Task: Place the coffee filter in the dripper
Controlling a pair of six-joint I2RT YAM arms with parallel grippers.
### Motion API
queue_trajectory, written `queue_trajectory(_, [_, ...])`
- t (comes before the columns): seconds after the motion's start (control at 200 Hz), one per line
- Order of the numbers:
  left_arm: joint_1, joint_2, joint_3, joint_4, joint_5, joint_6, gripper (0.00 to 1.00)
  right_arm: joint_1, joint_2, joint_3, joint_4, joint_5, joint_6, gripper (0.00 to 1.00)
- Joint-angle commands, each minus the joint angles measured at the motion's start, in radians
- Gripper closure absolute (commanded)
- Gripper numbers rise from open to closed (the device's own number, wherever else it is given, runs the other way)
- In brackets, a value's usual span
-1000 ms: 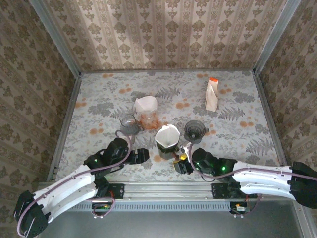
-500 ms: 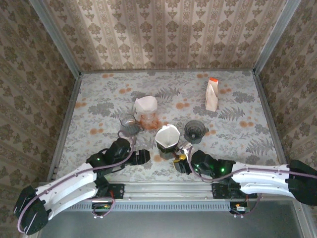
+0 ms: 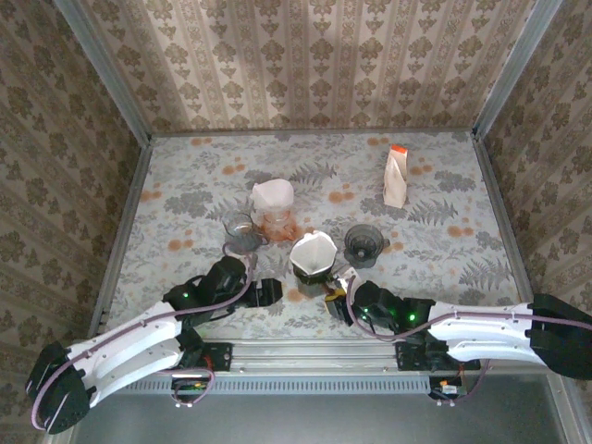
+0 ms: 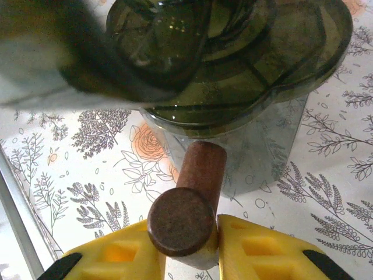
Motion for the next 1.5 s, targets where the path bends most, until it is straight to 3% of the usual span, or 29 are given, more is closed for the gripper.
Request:
queue_trajectory(0.0, [-0.009,0.008,0.025,0.009,-0.017,-0.008,0.15,0.008,0.004,-0.002,0.009,0.043,-0.001,0.74])
queue_trajectory(0.785, [-0.012,0.004,0.030,0.003,-0.021,-0.001,0.15,0.005,0.046,0.083,-0.096,0.269,-0.023,0.80])
queue_trajectory(1.495, [-0.012,-0.094,0.013,-0.059,-0.036,-0.011,0.15,-0.215,0.321,0.279,-0.042,0.123,-0.030,0.80])
